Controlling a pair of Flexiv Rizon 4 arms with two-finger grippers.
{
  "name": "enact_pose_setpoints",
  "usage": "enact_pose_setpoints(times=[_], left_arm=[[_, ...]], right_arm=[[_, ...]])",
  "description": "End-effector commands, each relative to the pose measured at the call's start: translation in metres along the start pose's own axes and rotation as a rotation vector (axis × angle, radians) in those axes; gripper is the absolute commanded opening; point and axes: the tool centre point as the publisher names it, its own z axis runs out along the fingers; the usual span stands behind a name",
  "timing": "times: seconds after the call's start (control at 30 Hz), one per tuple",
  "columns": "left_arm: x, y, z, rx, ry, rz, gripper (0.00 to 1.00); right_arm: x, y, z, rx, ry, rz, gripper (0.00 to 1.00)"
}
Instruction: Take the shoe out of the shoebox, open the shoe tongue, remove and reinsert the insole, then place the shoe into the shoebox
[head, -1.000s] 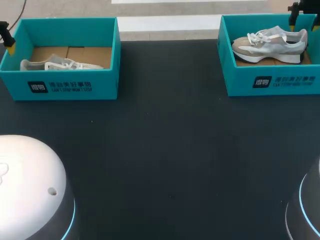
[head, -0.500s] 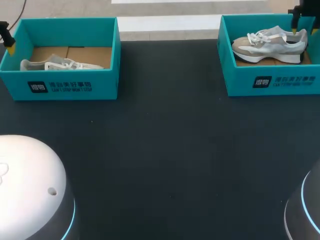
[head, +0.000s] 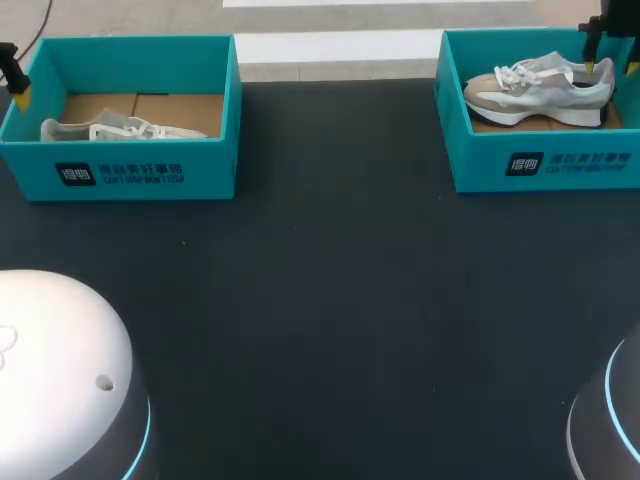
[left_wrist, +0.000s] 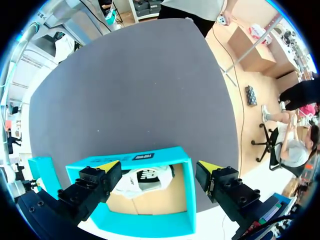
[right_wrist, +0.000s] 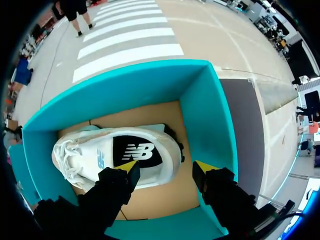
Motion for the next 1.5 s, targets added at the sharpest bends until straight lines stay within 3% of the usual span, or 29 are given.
enact_pose_setpoints(times=[0.03,0.33,0.7,1.2,1.3,1.5], left_arm=[[-0.001,-0.002,0.000,-0.003,0.003,0.000,1.00],[-0.001,-0.002,0.000,-0.003,0.003,0.000,1.00],[-0.001,-0.002,0.000,-0.003,0.003,0.000,1.00],[-0.001,-0.002,0.000,-0.003,0.003,0.000,1.00],[-0.001,-0.002,0.000,-0.003,0.003,0.000,1.00],[-0.001,-0.002,0.000,-0.003,0.003,0.000,1.00]], right_arm=[[-0.002,0.006,0.004,0.031,0.020,0.013,0.68],[-0.004,0.010,0.008,0.020,-0.031,-0.012,0.71],[-0.005,0.011,0.025,0.021,-0.036,-0.020,0.68],[-0.005,0.017,0.043,0.045,-0.020,-0.074,0.78],[-0.004,0.018,0.046,0.053,-0.014,-0.079,0.75],[-0.006,0.010,0.055,0.083,-0.004,-0.085,0.60]])
